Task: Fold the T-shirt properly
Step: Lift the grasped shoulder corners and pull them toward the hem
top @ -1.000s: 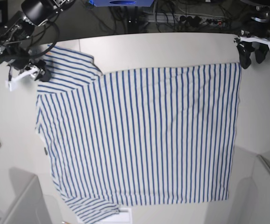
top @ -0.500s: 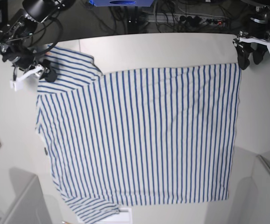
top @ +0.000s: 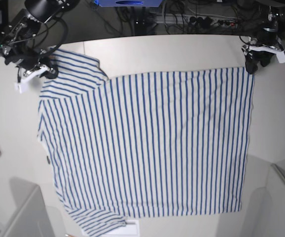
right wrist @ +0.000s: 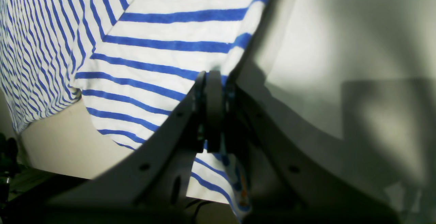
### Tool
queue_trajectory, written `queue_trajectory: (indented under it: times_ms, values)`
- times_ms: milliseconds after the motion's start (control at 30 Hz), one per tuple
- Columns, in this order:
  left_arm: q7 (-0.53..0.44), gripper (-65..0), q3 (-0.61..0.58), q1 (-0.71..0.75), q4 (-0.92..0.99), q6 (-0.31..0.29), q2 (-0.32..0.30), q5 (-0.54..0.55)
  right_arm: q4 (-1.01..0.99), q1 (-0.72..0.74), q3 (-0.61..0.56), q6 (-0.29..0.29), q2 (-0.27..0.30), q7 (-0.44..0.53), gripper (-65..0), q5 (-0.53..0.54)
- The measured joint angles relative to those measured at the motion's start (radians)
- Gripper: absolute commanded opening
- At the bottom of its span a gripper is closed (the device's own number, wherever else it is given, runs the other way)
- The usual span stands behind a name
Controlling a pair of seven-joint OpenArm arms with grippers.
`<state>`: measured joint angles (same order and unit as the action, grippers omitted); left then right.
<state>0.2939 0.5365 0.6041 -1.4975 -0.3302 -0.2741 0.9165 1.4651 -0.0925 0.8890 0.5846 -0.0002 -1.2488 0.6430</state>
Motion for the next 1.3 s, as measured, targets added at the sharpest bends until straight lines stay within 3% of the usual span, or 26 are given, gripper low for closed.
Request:
queue_trajectory:
  times_ms: [133, 300, 500, 967, 1033, 1200, 1300]
  values:
    - [0.131, -21.6, 0.083, -0.068, 0.023, 0.006, 0.035, 0.05, 0.0, 0.0, 0.0, 0.0, 0.0, 0.0, -65.0, 0.001]
    - [0.216, -21.7, 0.092, -0.109, 0.023, -0.001, 0.059, 0.058, 0.0, 0.0, 0.0, 0.0, 0.0, 0.0, -65.0, 0.001]
    - [0.222, -21.7, 0.09, -0.138, 0.024, -0.012, 0.103, 0.066, 0.0, 0.0, 0.0, 0.0, 0.0, 0.0, -65.0, 0.001]
    - [0.236, -22.2, 0.09, -0.204, 0.05, -0.01, 0.111, 0.076, 0.0, 0.0, 0.0, 0.0, 0.0, 0.002, -65.0, 0.001]
    - [0.238, -28.8, 0.09, -0.21, 0.05, -0.008, 0.12, 0.072, 0.0, 0.0, 0.0, 0.0, 0.0, 0.0, -65.0, 0.001]
    - [0.255, -62.4, 0.093, -0.204, 0.056, 0.008, 0.121, 0.057, 0.0, 0.0, 0.0, 0.0, 0.0, 0.001, -65.0, 0.001]
    - [0.261, -65.0, 0.093, -0.202, 0.058, 0.008, 0.121, 0.054, 0.0, 0.0, 0.0, 0.0, 0.0, 0.001, -65.0, 0.001]
